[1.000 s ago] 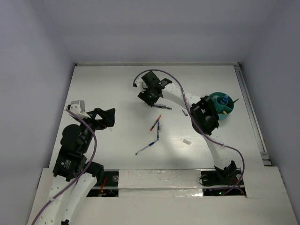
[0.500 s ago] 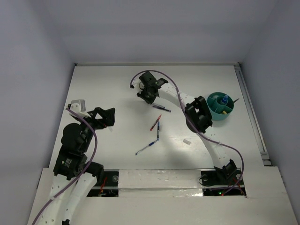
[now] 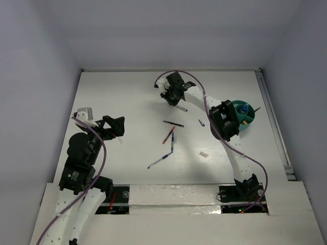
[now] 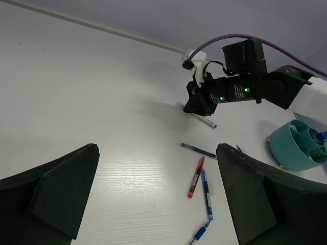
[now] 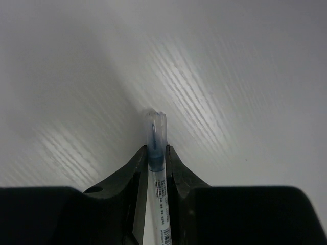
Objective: Sort the stationery into containers
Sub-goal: Pick up the pen from the center of the board, then place the pen in the storage box.
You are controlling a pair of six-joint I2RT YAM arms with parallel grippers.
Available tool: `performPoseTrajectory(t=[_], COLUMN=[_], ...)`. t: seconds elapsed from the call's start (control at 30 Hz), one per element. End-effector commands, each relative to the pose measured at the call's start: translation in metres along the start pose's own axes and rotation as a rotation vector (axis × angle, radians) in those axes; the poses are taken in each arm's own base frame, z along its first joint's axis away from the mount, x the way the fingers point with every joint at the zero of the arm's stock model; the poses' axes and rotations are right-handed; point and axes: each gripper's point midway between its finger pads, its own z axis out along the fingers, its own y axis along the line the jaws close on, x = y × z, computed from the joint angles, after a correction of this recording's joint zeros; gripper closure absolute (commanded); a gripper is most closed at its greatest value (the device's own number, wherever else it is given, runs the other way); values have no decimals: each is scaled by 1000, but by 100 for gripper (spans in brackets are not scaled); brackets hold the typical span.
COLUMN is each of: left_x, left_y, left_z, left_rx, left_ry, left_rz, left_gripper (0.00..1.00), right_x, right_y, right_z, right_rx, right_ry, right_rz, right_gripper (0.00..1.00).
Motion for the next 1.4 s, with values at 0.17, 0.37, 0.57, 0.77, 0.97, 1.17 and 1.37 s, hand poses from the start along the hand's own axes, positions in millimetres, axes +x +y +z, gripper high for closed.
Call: performPoseTrajectory(t=[0.17,0.37,0.57,0.77,0.97,1.17,1.37], left_x=[-10,-15,-18,-20,-19,-21,-21], left_y=[-4,-10,-20,-30,-36,-37,-41], left_z=[5,-1,-10,-17,-22,-25,-27], left_rx=[19,54,103,151,180,185,202], left_ry=[-42,-66,-82,-91,-91,-98,-97], left_rz=[8,7,6,4,2,-1,-2], left_gripper=[1,1,1,1,1,1,1], right_x=[-47,-64,3,90,121,135,150], right_y=[-51,-115,-136,-143,-142,-139,-127], right_z=[-60,-184,-274,-308,-329,-325,-312], right_rx=[209,547,833,1056,1118,1154,1131], right_ry=[-222,-495,-645,-654,-769,-737,-715], right_rz=[68,284,543,751,761,741,749], right_gripper=[100,100,100,100,100,100,100])
